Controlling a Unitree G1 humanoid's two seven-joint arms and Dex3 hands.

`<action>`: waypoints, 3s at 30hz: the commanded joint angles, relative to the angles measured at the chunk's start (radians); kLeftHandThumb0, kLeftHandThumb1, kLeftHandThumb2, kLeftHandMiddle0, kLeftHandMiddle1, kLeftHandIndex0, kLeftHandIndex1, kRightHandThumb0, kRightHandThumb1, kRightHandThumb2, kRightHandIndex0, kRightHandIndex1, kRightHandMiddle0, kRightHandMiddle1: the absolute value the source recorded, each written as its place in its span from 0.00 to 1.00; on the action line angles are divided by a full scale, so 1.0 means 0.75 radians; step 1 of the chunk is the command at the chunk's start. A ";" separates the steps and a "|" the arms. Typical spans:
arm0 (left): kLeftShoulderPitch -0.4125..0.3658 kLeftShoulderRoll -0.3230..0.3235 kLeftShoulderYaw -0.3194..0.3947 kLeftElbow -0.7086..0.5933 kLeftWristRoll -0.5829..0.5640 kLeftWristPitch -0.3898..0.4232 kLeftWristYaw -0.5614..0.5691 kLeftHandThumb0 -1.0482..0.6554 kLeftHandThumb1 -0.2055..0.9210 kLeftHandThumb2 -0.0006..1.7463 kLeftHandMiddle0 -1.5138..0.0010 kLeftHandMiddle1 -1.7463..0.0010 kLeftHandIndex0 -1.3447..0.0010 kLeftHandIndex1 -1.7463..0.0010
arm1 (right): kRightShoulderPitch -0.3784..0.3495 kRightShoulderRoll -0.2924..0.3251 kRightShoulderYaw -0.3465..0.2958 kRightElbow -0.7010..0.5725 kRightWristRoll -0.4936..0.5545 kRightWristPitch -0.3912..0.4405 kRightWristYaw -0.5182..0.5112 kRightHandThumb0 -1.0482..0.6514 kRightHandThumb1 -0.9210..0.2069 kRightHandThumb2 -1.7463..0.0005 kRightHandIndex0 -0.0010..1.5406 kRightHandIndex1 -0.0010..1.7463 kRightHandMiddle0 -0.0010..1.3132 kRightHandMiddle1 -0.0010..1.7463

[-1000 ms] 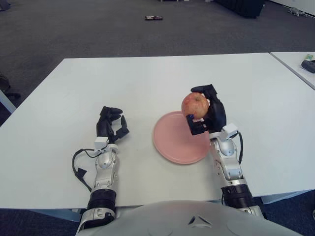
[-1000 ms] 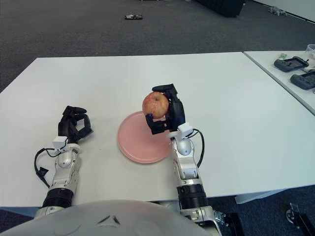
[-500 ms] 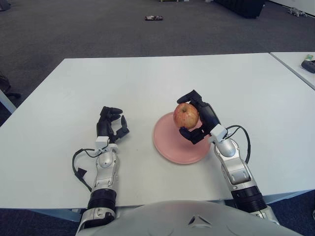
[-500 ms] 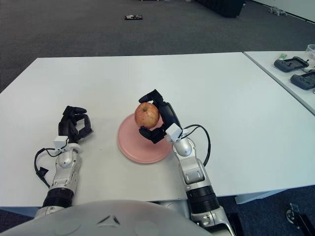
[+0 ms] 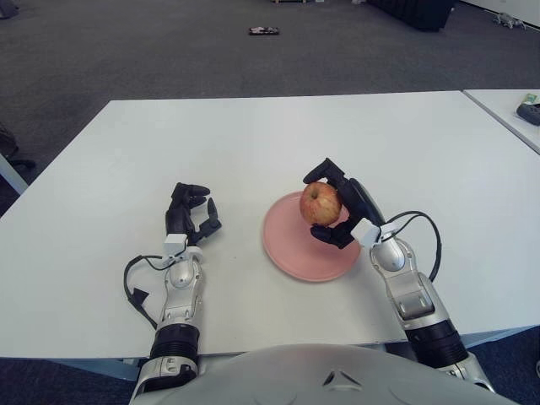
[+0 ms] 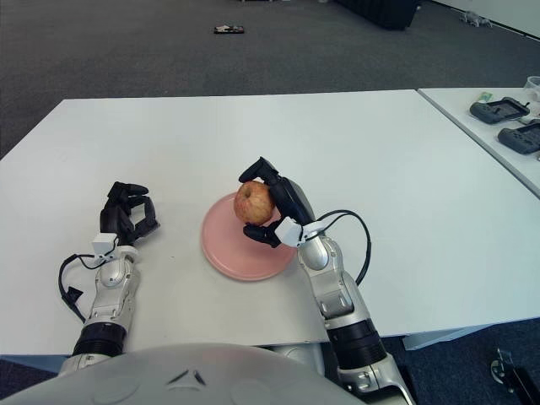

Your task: Put the apple into the plate.

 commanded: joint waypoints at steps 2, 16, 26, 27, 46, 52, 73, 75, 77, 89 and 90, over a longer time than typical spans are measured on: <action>0.054 0.000 -0.006 0.048 0.002 0.031 -0.011 0.35 0.56 0.69 0.43 0.00 0.61 0.00 | -0.015 -0.044 0.012 -0.033 -0.078 -0.006 -0.020 0.39 0.66 0.26 0.10 0.76 0.09 0.77; 0.052 -0.001 -0.006 0.056 0.000 0.000 -0.013 0.35 0.55 0.69 0.43 0.00 0.61 0.00 | -0.019 -0.169 0.030 -0.068 -0.149 -0.027 0.052 0.08 0.35 0.52 0.00 0.02 0.00 0.06; 0.053 0.003 -0.007 0.050 0.009 0.014 -0.005 0.35 0.54 0.70 0.44 0.00 0.60 0.00 | -0.017 -0.189 0.019 -0.081 -0.114 -0.037 0.104 0.02 0.26 0.61 0.00 0.00 0.00 0.00; 0.054 0.003 -0.007 0.048 0.009 0.017 -0.006 0.35 0.54 0.70 0.44 0.00 0.60 0.00 | -0.018 -0.193 0.018 -0.078 -0.115 -0.045 0.102 0.02 0.26 0.61 0.00 0.00 0.00 0.00; 0.060 0.003 -0.009 0.031 0.005 0.042 -0.015 0.35 0.53 0.71 0.42 0.00 0.59 0.00 | -0.019 -0.203 -0.009 -0.018 -0.087 -0.188 0.032 0.00 0.12 0.68 0.00 0.00 0.00 0.00; 0.057 -0.001 -0.006 0.035 -0.010 0.029 -0.027 0.35 0.53 0.71 0.41 0.00 0.59 0.00 | 0.001 -0.129 -0.040 -0.011 0.051 -0.170 0.018 0.00 0.11 0.68 0.00 0.00 0.00 0.00; 0.045 0.007 -0.004 0.081 0.016 -0.011 -0.002 0.35 0.55 0.69 0.45 0.00 0.60 0.00 | 0.004 0.504 -0.377 0.213 0.743 -0.268 -0.423 0.36 0.28 0.44 0.33 0.86 0.29 0.99; 0.046 0.004 -0.005 0.075 0.008 -0.010 -0.007 0.35 0.55 0.69 0.45 0.00 0.61 0.00 | -0.020 0.509 -0.385 0.266 0.725 -0.301 -0.478 0.37 0.32 0.42 0.38 0.93 0.32 0.99; 0.045 -0.001 -0.002 0.073 -0.010 -0.010 -0.019 0.35 0.55 0.69 0.45 0.00 0.61 0.00 | -0.036 0.482 -0.396 0.347 0.704 -0.340 -0.508 0.37 0.34 0.40 0.40 0.96 0.33 1.00; 0.041 0.000 0.004 0.078 -0.025 -0.009 -0.023 0.35 0.56 0.69 0.47 0.00 0.61 0.00 | -0.024 0.354 -0.429 0.521 0.705 -0.368 -0.445 0.36 0.40 0.35 0.51 1.00 0.37 1.00; 0.040 -0.001 0.004 0.078 -0.026 -0.009 -0.023 0.35 0.56 0.69 0.47 0.00 0.61 0.00 | -0.016 0.347 -0.435 0.522 0.708 -0.364 -0.436 0.36 0.40 0.35 0.52 1.00 0.37 1.00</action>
